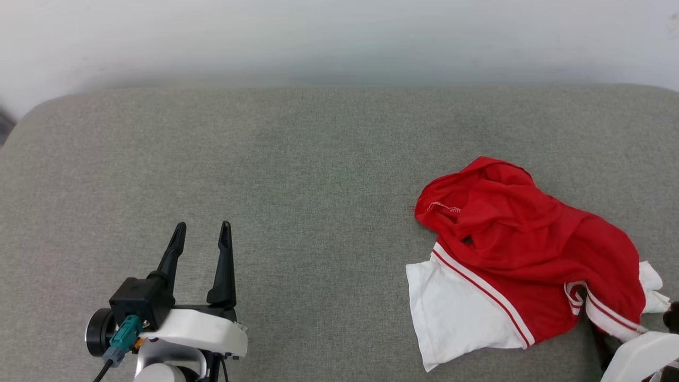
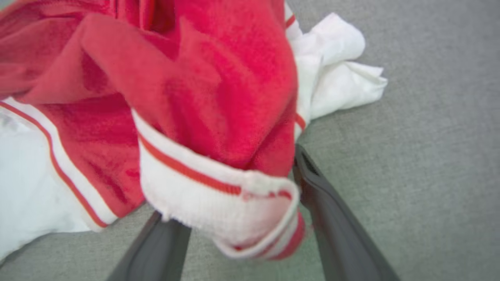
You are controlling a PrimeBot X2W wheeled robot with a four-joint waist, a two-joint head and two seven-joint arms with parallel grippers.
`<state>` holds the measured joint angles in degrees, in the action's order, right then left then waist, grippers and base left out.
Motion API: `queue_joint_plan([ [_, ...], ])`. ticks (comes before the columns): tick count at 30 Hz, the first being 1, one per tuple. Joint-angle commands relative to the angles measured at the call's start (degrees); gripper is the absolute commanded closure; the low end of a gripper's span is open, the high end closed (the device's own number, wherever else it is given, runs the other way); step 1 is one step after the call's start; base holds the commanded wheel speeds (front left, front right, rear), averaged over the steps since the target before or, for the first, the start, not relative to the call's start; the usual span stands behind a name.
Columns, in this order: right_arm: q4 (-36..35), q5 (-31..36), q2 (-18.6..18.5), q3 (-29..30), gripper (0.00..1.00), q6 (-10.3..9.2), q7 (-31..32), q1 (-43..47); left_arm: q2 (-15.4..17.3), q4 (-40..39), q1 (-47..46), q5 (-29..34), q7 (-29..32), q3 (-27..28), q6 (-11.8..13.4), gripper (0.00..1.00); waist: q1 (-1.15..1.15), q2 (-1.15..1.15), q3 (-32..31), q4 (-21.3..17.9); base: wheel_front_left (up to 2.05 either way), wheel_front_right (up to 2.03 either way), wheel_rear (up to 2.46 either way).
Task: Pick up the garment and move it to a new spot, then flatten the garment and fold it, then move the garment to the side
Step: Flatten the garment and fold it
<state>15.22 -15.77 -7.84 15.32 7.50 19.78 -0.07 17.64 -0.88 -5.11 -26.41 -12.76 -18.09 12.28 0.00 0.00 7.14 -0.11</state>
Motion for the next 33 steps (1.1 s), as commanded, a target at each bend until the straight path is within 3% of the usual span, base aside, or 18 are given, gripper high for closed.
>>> queue_joint_plan([
  [1, -1.0, -0.6, 0.3, -0.4, 0.00, -0.02, -1.4, 0.4, 0.3, 0.0, 0.6, 0.0, 0.2, 0.0, 0.3, 0.00, 0.00, 0.00, -0.8, 0.0, 0.00, 0.00, 0.00],
  [7, -8.8, -1.2, 1.5, -1.0, 0.00, -0.02, -7.2, 3.7, 0.8, -0.4, 2.0, -0.2, 0.7, 0.0, 0.8, 0.00, 0.00, 0.00, -3.2, -0.3, 0.00, 0.00, 0.00],
  [13, -16.8, -0.4, 3.2, -1.5, 0.00, -0.02, -7.3, 6.5, 1.2, -1.0, 3.3, -0.4, 1.1, -0.1, 1.3, 0.00, 0.00, 0.00, -4.8, -1.0, 0.00, 0.00, 0.00],
  [16, -19.6, 0.6, 3.1, -3.6, 0.00, -0.02, -4.6, 7.2, 1.4, -1.4, 3.7, -0.3, 1.4, -0.2, 1.5, 0.00, 0.00, 0.00, -5.3, -1.2, 0.00, 0.00, 0.00],
  [22, -21.3, 0.1, -1.4, -13.8, 0.00, -0.03, 8.6, 5.5, 1.7, -2.4, 3.4, -0.2, 1.8, -0.5, 1.8, 0.00, 0.00, 0.00, -4.8, -1.5, 0.00, 0.00, 0.00],
  [27, -18.1, -2.4, -5.9, -22.7, 0.00, -0.03, 18.7, 1.6, 1.9, -2.9, 2.0, 0.1, 1.9, -0.8, 1.5, 0.00, 0.00, 0.00, -2.9, -0.4, 0.00, 0.00, 0.00],
  [33, -11.2, -5.6, -9.4, -31.4, 0.00, -0.02, 21.1, -4.7, 1.4, -2.8, 0.0, 0.3, 1.6, -1.3, 1.0, 0.00, 0.00, 0.00, 0.0, 1.7, 0.00, 0.00, 0.00],
])
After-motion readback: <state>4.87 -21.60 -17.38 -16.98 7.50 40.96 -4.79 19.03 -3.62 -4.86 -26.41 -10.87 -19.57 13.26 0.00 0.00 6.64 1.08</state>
